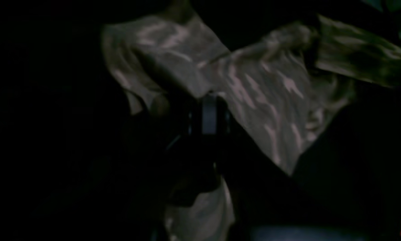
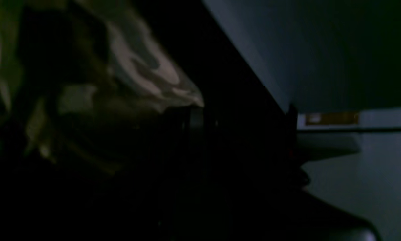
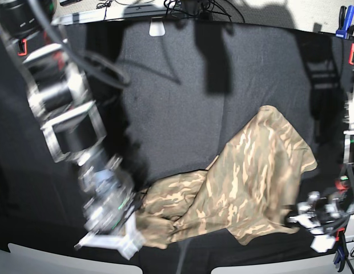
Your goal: Layout the t-shirt on the table in an organized manner, then fold the t-shirt properly
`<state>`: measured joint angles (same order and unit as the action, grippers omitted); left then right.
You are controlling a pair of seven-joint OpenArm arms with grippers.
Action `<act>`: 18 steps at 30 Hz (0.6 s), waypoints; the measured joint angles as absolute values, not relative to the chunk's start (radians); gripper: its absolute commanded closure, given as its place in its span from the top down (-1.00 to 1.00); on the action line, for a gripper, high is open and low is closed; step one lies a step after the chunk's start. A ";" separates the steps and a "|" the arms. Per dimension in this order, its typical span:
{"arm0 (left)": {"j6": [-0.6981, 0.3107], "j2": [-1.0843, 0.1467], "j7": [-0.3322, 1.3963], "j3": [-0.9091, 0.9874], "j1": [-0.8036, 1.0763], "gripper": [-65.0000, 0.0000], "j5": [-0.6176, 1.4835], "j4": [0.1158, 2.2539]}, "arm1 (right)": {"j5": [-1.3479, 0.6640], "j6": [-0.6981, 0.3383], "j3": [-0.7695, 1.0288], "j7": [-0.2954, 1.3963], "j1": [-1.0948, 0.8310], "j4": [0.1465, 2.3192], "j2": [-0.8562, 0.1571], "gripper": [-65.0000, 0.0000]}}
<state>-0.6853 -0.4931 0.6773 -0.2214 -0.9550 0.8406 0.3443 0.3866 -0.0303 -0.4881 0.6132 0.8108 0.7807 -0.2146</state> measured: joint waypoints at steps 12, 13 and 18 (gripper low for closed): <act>-0.628 -0.567 0.617 -0.221 -0.954 -1.00 0.841 0.344 | 0.358 -0.034 -0.489 0.727 0.957 0.781 -0.310 -1.00; -0.628 -0.571 0.611 -0.221 -0.954 -1.00 0.841 0.344 | 0.357 -0.034 -0.489 0.727 0.965 0.781 -0.320 -1.00; -0.632 -0.571 0.604 -0.221 -0.957 -1.00 0.848 0.344 | 0.345 -0.039 -0.489 0.731 0.992 0.781 -0.379 -1.00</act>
